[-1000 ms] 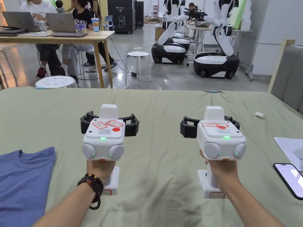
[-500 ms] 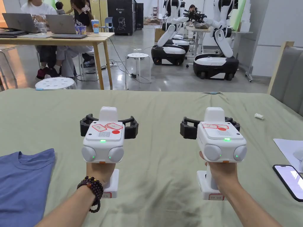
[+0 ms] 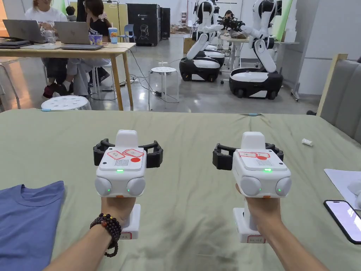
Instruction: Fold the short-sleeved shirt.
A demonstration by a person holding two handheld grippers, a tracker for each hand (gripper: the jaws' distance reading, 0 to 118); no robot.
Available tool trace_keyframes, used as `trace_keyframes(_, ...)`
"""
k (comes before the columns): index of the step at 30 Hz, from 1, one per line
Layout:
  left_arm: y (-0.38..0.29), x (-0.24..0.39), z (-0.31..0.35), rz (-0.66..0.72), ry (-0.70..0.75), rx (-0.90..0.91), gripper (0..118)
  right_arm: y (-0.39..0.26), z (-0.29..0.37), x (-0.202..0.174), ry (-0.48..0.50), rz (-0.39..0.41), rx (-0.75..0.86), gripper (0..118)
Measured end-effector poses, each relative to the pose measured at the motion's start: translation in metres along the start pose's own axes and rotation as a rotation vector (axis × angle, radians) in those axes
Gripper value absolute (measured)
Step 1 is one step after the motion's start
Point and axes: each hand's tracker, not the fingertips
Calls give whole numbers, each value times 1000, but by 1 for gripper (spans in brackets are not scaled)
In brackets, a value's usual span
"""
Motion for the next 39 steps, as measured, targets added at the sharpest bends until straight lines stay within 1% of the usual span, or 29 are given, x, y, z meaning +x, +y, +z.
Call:
trace_keyframes(7,-1,0,0,-3,2,0,118,1,1,2,16,-18,-2,118)
trace_keyframes(12,0,-1,0,-2,3,2,118,1,1,2,-2,-6,4,118)
trace_keyframes(17,-2,0,-1,-8,3,5,118,-1,1,3,-10,-12,-1,118)
trace_keyframes(39,-4,5,0,-21,-13,19,118,-1,0,5,-4,-10,-9,118)
